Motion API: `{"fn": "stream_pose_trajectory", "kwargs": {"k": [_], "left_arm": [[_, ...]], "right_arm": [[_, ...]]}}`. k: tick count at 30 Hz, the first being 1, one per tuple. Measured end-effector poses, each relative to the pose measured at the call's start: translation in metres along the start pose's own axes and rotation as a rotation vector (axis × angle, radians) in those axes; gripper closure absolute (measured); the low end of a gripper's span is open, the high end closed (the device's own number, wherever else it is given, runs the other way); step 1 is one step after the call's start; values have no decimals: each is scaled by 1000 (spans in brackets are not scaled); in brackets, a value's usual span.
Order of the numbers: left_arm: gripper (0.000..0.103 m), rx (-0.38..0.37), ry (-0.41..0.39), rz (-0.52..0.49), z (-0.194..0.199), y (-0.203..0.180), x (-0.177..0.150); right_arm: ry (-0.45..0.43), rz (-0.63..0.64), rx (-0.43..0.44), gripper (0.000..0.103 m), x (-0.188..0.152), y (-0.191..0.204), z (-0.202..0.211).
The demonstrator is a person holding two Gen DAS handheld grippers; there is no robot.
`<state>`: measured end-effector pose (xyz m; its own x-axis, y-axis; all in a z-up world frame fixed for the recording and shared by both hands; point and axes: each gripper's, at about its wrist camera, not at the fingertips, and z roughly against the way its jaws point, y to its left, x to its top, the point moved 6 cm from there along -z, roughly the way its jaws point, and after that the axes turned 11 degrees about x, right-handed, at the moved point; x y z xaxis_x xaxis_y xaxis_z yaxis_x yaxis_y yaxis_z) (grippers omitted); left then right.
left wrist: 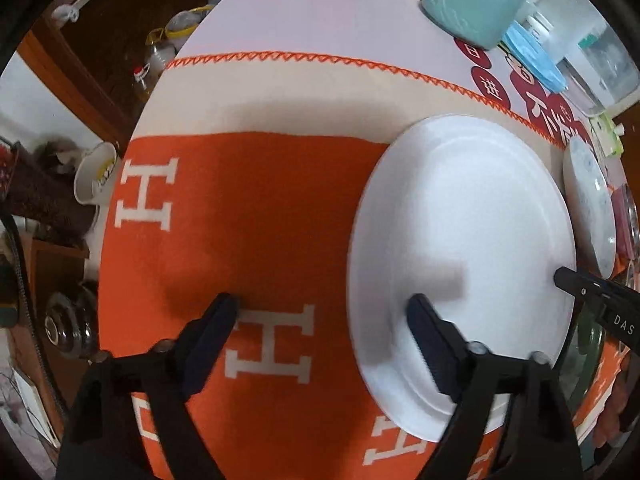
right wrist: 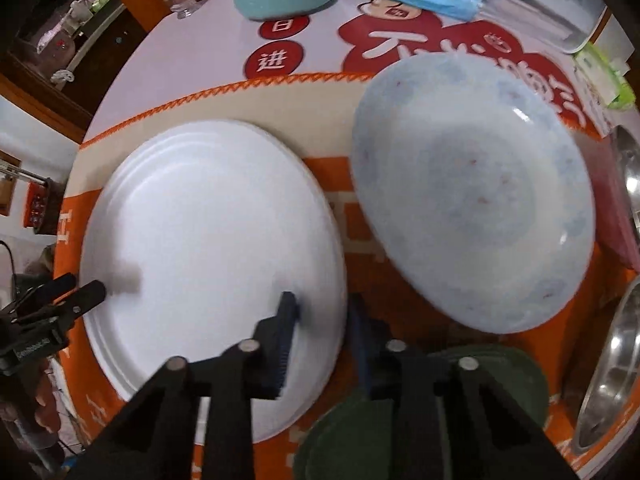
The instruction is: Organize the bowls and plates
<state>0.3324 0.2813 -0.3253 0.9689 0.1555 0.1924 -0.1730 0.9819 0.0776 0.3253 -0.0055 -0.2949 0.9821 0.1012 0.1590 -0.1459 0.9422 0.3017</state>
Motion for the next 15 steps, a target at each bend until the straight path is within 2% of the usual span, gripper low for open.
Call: {"fn": "stream_pose_trajectory", "kwargs": {"k": [2, 4, 8, 15], "left_arm": [[60, -6, -9, -28, 5, -7, -2], [79, -54, 3, -51, 9, -18, -3], [79, 8, -28, -73, 14, -29, -3], [80, 6, -65, -40, 46, -22, -13]], "right_arm": [[-15, 12, -19, 79, -2, 3, 2], [-23, 15, -23, 79, -1, 5, 3], [-30, 4, -23, 79, 0, 2, 5], [-46, -2, 18, 79, -6, 9, 22]]}}
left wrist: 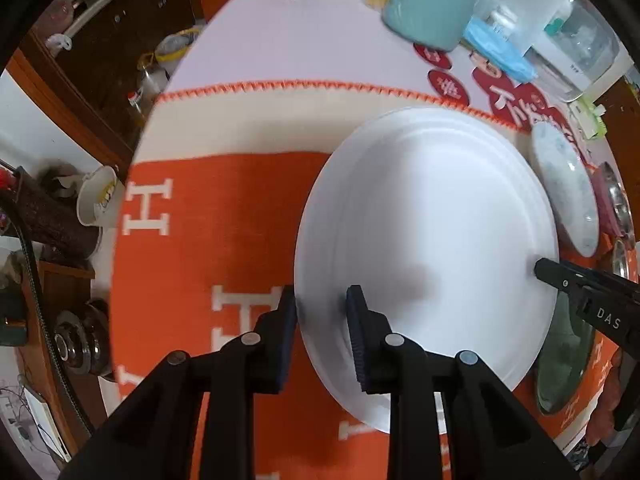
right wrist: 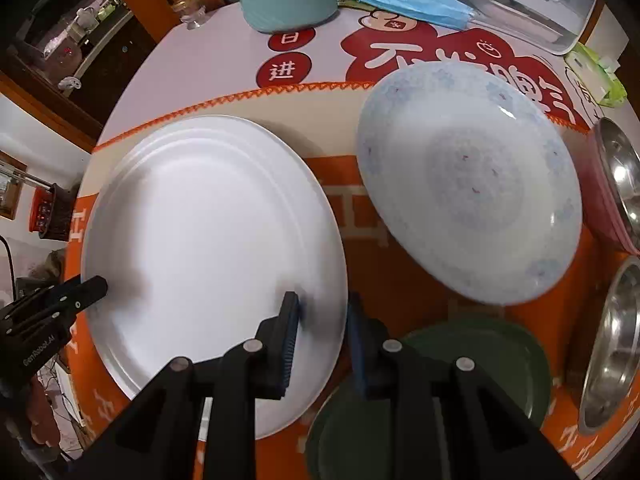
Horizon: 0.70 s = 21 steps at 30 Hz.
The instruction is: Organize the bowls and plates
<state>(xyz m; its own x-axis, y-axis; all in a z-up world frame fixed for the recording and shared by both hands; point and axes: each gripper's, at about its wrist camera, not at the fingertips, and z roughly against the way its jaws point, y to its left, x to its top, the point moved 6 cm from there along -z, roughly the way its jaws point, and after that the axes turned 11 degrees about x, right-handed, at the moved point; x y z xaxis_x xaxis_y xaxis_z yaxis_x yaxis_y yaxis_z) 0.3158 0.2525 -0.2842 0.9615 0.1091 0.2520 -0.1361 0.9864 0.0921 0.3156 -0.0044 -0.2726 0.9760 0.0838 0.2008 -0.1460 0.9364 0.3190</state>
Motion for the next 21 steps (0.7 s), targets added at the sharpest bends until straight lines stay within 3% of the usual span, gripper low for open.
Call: {"fn": "stream_pose_trajectory", "kwargs": {"k": [9, 15, 21], "left_arm": [[80, -8, -38, -50, 66, 9, -57], [79, -62, 5, -86, 89, 7, -132], [78, -69, 54, -113, 96, -2, -198]], "right_arm": [[5, 65, -14, 79, -46, 21, 50], [68, 87, 6, 79, -105, 16, 65], [107, 155, -11, 78, -173, 12, 72]]}}
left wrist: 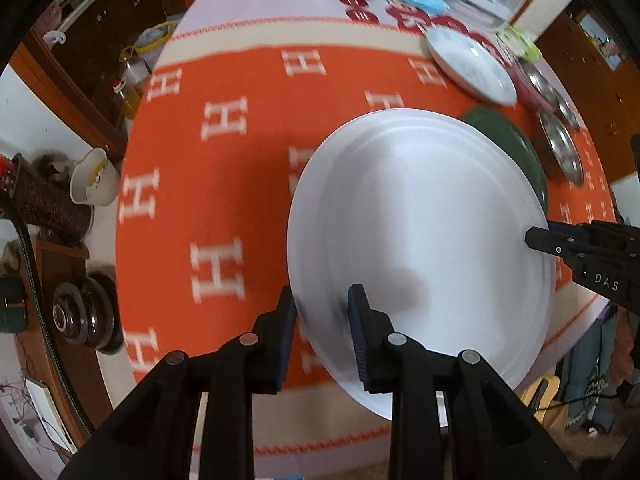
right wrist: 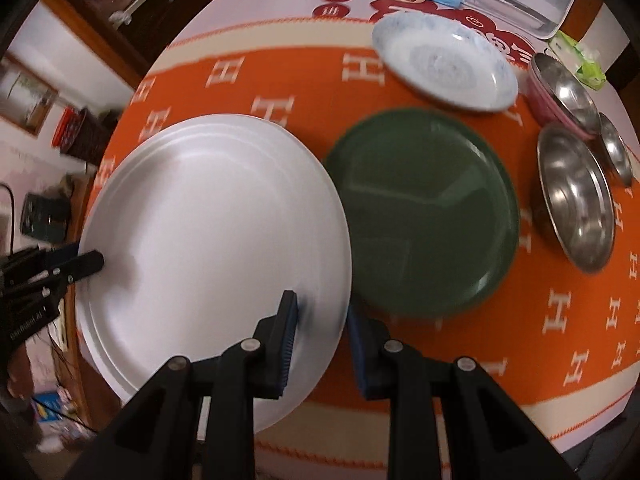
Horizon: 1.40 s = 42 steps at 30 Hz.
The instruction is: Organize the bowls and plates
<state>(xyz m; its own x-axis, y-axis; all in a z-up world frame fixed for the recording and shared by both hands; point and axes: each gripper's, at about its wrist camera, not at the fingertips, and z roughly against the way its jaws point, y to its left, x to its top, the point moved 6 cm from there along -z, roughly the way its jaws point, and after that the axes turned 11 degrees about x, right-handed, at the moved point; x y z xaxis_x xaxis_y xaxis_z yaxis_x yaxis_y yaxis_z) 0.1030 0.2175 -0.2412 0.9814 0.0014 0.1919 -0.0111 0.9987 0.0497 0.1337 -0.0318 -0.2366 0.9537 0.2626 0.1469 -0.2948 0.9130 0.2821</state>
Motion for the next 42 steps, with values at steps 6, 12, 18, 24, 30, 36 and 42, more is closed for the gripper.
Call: {"fn": "stream_pose_trajectory", "kwargs": {"k": [6, 12, 18, 24, 30, 36, 42], "left_arm": [[78, 11, 36, 38, -13, -21, -43], [77, 82, 3, 18, -9, -42, -62], [77, 110, 21, 26, -15, -56, -77], [77, 121, 53, 6, -17, -65, -91], [77, 132, 64, -27, -18, -79, -89], [75, 131, 58, -40, -19, -90, -79], [72, 142, 61, -28, -21, -93, -74]], "right_arm": [[12, 74, 2, 78, -42, -3, -5], [18, 105, 16, 77, -62, -16, -9], [37, 124, 23, 76, -77, -27, -16], [64, 124, 29, 76, -90, -31, -24], [81, 78, 34, 76, -92, -45, -28], [60, 36, 27, 76, -88, -63, -23], [44, 50, 21, 76, -86, -64, -19]]}}
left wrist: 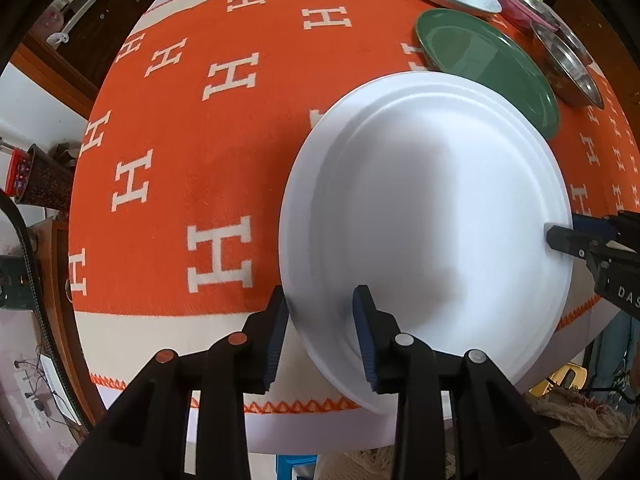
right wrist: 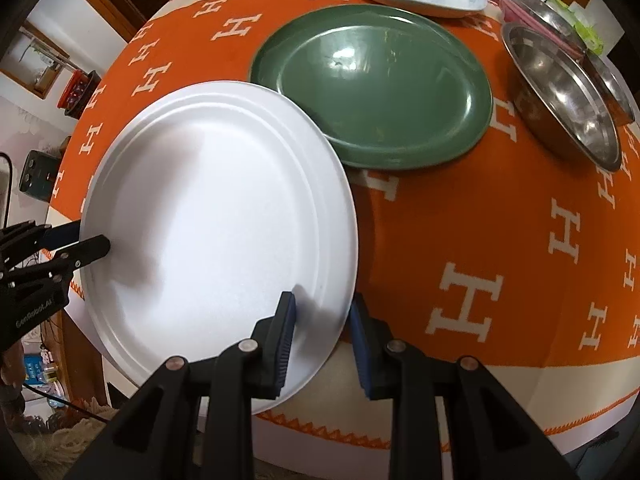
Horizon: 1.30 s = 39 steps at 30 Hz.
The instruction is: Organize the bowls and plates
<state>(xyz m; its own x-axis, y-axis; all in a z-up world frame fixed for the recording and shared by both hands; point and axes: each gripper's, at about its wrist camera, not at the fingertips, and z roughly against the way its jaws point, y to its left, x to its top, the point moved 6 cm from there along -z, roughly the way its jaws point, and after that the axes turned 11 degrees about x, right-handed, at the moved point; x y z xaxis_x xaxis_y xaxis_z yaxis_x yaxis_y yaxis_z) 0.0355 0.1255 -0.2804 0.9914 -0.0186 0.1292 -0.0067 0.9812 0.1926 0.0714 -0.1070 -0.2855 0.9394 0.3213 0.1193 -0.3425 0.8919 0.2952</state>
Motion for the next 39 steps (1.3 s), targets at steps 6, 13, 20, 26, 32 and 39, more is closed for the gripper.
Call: {"fn": "stream_pose_trajectory", "kwargs": {"k": [6, 13, 20, 26, 32, 39], "left_arm": [[72, -5, 29, 26, -5, 12, -8], [71, -5, 55, 52, -7, 13, -12], [70, -4, 55, 28, -14, 15, -12], [67, 0, 54, 11, -14, 12, -9], [61, -10, 59, 11, -13, 6, -4], [37, -37, 44, -10, -8, -6, -4]], "right_arm": [[18, 38, 17, 76, -7, 10, 0], [39, 90, 6, 75, -6, 25, -6], [66, 83, 25, 75, 1, 33, -17], [86, 77, 47, 74, 0, 27, -19], [88, 77, 50, 73, 0, 27, -19], [101, 48, 89, 70, -1, 21, -20]]}}
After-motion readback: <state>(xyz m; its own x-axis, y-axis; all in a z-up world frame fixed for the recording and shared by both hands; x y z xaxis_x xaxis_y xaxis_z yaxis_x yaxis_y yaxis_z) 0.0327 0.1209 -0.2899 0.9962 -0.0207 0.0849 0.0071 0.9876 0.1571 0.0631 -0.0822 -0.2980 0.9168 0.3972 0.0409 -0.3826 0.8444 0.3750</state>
